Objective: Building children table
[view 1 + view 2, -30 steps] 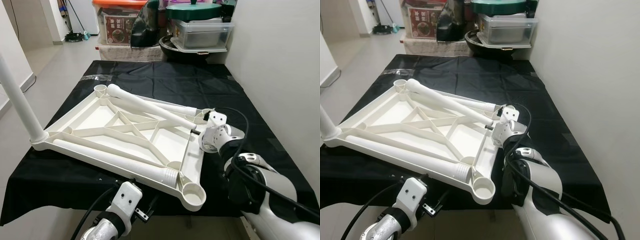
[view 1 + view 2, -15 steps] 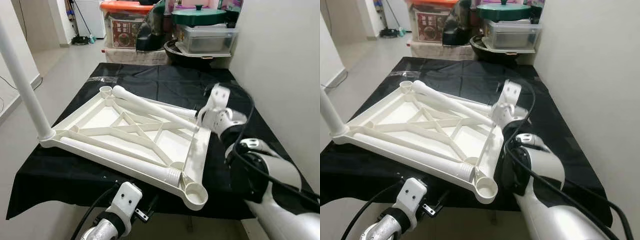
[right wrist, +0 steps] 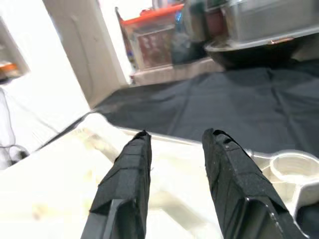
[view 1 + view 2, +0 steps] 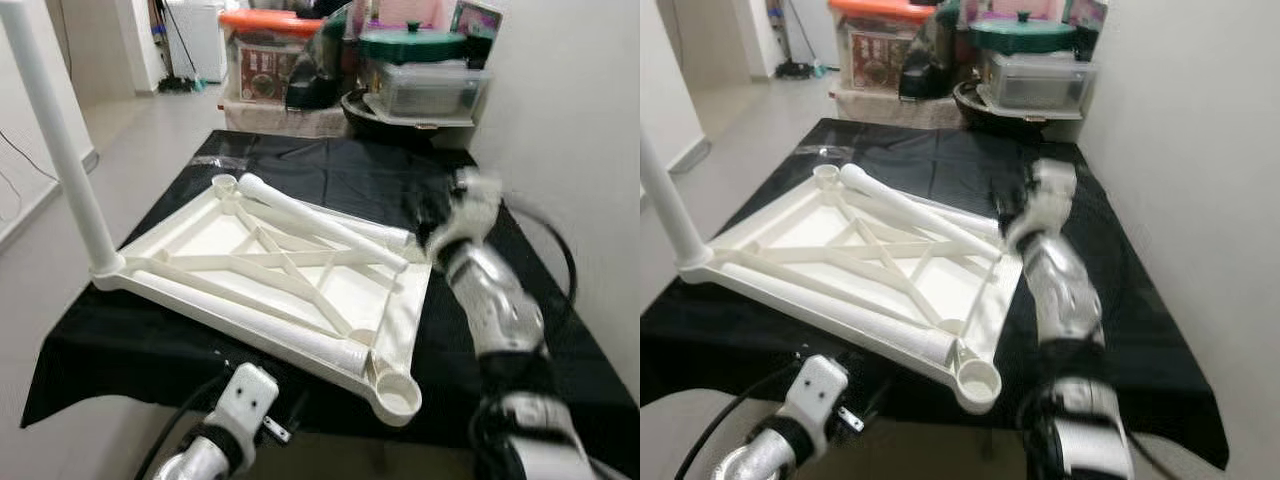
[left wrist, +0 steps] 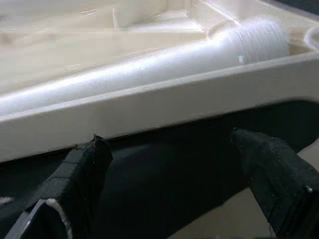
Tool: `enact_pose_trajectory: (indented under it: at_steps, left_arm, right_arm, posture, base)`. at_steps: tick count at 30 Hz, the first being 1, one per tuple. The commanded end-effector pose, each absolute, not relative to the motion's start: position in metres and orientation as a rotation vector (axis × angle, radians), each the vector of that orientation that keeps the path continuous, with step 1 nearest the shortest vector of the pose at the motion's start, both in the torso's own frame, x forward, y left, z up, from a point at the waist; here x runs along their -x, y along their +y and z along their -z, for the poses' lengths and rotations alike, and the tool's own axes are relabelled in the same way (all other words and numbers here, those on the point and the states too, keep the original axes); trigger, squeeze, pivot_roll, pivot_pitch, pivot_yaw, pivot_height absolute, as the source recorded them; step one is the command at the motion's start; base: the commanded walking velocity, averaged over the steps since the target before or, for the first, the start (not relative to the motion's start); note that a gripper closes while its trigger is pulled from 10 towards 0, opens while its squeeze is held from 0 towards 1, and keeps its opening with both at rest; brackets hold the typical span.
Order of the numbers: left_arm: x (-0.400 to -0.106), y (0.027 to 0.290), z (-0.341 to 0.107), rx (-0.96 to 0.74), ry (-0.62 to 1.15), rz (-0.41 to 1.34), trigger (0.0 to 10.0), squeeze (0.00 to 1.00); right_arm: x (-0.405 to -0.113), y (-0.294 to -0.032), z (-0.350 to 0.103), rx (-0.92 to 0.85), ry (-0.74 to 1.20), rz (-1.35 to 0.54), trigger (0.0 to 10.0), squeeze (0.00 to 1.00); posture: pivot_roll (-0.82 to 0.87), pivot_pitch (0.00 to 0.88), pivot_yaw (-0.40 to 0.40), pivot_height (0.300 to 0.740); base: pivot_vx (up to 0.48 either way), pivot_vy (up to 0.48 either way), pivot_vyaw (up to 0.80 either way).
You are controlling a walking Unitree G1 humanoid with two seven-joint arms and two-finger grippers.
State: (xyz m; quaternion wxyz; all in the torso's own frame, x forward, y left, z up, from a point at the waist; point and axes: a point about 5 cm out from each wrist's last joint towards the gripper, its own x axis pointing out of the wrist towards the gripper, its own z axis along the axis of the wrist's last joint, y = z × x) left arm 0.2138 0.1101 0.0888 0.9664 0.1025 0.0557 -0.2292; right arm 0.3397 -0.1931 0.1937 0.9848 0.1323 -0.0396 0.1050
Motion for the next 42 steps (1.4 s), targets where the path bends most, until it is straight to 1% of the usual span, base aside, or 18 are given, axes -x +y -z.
enact_pose_trajectory:
  at_steps: [1,2,3,4,5,9,10,11,12,14,16,20,24,25,30,32,35,42]
  left_arm:
    - [-0.214,0.112,-0.090,-0.227,0.095,0.448,10.0,0.00]
    - [-0.213,0.115,-0.095,-0.236,0.061,0.418,10.0,0.00]
    - [-0.213,0.115,-0.095,-0.236,0.061,0.418,10.0,0.00]
    - [-0.212,0.117,-0.097,-0.242,0.049,0.403,10.0,0.00]
    - [-0.210,0.118,-0.100,-0.250,0.036,0.390,10.0,0.00]
    - [-0.206,0.119,-0.103,-0.256,0.025,0.382,10.0,0.00]
    - [-0.195,0.115,-0.105,-0.256,0.031,0.413,10.0,0.00]
    - [-0.192,0.114,-0.105,-0.254,0.036,0.423,10.0,0.00]
    - [-0.192,0.114,-0.105,-0.254,0.036,0.423,10.0,0.00]
    - [-0.185,0.113,-0.104,-0.251,0.050,0.437,10.0,0.00]
    - [-0.180,0.114,-0.101,-0.246,0.069,0.443,10.0,0.00]
    - [-0.180,0.113,-0.099,-0.242,0.077,0.439,10.0,0.00]
    - [-0.182,0.110,-0.096,-0.238,0.089,0.457,10.0,0.00]
    - [-0.181,0.109,-0.096,-0.238,0.095,0.464,10.0,0.00]
    - [-0.180,0.108,-0.097,-0.237,0.099,0.470,10.0,0.00]
    - [-0.180,0.108,-0.097,-0.237,0.101,0.471,10.0,0.00]
    - [-0.180,0.108,-0.097,-0.237,0.102,0.471,10.0,0.00]
    - [-0.180,0.108,-0.097,-0.236,0.103,0.474,10.0,0.00]
  right_arm:
    - [-0.327,-0.186,-0.203,-0.252,-0.124,-0.257,10.0,0.00]
    - [-0.304,-0.180,-0.188,-0.220,-0.075,-0.318,10.0,0.00]
    - [-0.304,-0.180,-0.188,-0.220,-0.075,-0.318,10.0,0.00]
    - [-0.297,-0.179,-0.182,-0.217,-0.046,-0.341,10.0,0.00]
    - [-0.289,-0.178,-0.176,-0.259,0.002,-0.393,10.0,0.00]
    - [-0.279,-0.177,-0.171,-0.292,0.063,-0.466,10.0,0.00]
    - [-0.263,-0.177,-0.166,-0.328,0.156,-0.589,10.0,0.00]
    - [-0.257,-0.176,-0.164,-0.340,0.187,-0.626,10.0,0.00]
    - [-0.257,-0.176,-0.164,-0.340,0.187,-0.626,10.0,0.00]
    - [-0.249,-0.176,-0.161,-0.364,0.238,-0.697,10.0,0.00]
    - [-0.243,-0.178,-0.155,-0.384,0.315,-0.721,10.0,0.00]
    - [-0.246,-0.178,-0.148,-0.387,0.384,-0.701,10.0,0.00]
    - [-0.254,-0.174,-0.142,-0.468,0.448,-0.638,10.0,0.00]
    - [-0.256,-0.173,-0.139,-0.492,0.496,-0.620,10.0,0.00]
    - [-0.252,-0.170,-0.131,-0.528,0.587,-0.625,10.0,0.00]
    - [-0.250,-0.170,-0.128,-0.513,0.610,-0.634,10.0,0.00]
    - [-0.248,-0.173,-0.125,-0.540,0.654,-0.625,10.0,0.00]
    - [-0.248,-0.177,-0.123,-0.533,0.686,-0.601,10.0,0.00]
  posture:
    - [0.08,0.000,-0.084,0.740]
    - [0.08,0.000,-0.074,0.740]
    - [0.08,0.000,-0.074,0.740]
    - [0.08,0.000,-0.074,0.740]
    - [0.08,0.000,-0.072,0.740]
    - [0.08,0.000,-0.071,0.740]
    - [0.07,0.000,-0.069,0.740]
    - [0.07,0.000,-0.069,0.740]
    - [0.07,0.000,-0.069,0.740]
    - [0.07,0.000,-0.072,0.740]
    - [0.08,0.000,-0.073,0.740]
    - [0.08,0.000,-0.081,0.740]
    - [0.09,0.000,-0.083,0.740]
    - [0.09,0.000,-0.085,0.740]
    - [0.09,0.000,-0.086,0.740]
    - [0.09,0.000,-0.086,0.740]
    - [0.08,0.000,-0.088,0.740]
    - [0.08,0.000,-0.082,0.740]
  base:
    - [0.000,0.000,0.00]
    - [0.000,0.000,0.00]
    - [0.000,0.000,0.00]
    - [0.000,0.000,0.00]
    - [0.000,0.000,0.00]
    - [0.000,0.000,0.00]
    - [0.000,0.000,0.00]
    - [0.000,0.000,0.00]
    - [0.000,0.000,0.00]
    - [0.000,0.000,0.00]
    - [0.000,0.000,0.00]
    - [0.000,0.000,0.00]
    - [0.000,0.000,0.00]
    - [0.000,0.000,0.00]
    - [0.000,0.000,0.00]
    - [0.000,0.000,0.00]
    - [0.000,0.000,0.00]
    - [0.000,0.000,0.00]
